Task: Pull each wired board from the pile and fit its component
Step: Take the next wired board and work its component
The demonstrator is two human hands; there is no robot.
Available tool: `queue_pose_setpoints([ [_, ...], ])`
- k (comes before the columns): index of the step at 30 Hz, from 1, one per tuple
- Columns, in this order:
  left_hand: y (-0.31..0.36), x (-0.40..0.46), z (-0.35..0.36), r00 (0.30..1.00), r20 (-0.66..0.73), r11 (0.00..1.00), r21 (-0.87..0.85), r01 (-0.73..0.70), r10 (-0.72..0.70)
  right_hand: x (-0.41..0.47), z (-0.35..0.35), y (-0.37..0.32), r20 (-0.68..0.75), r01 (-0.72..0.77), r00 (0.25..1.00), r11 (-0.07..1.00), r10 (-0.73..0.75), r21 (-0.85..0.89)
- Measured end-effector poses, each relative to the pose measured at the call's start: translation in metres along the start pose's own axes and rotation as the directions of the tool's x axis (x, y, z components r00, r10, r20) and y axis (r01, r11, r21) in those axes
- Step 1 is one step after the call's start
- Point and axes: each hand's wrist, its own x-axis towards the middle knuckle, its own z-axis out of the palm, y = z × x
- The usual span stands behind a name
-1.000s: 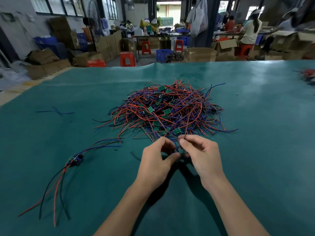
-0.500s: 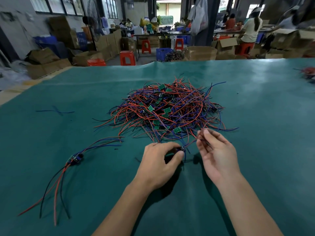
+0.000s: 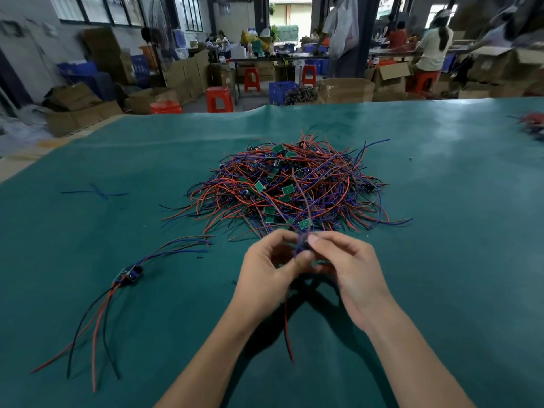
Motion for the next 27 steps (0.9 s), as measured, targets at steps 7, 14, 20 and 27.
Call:
queue_pose_setpoints([
  [7,-0.006,0.001,-0.001,0.998,0.059,0.99,0.138,0.004,-0.013,0.003,-0.006,-0.003,0.017,-0.08,0.997,0.985,0.079,0.155],
  [14,-0.006,0.0,-0.001,0.985,0.106,0.989,0.079,0.127,-0.135,0.008,-0.016,-0.001,-0.125,0.014,0.992,0.994,-0.001,0.104],
  [20,-0.008,0.005,0.004,0.969,0.158,0.981,0.068,0.183,-0.192,0.013,-0.028,-0.002,-0.322,0.17,0.929,0.983,-0.181,-0.062],
  [27,-0.007,0.003,0.006,0.964,0.18,0.98,0.078,0.183,-0.194,0.02,-0.052,-0.011,-0.711,0.26,0.686,0.965,-0.154,0.041],
])
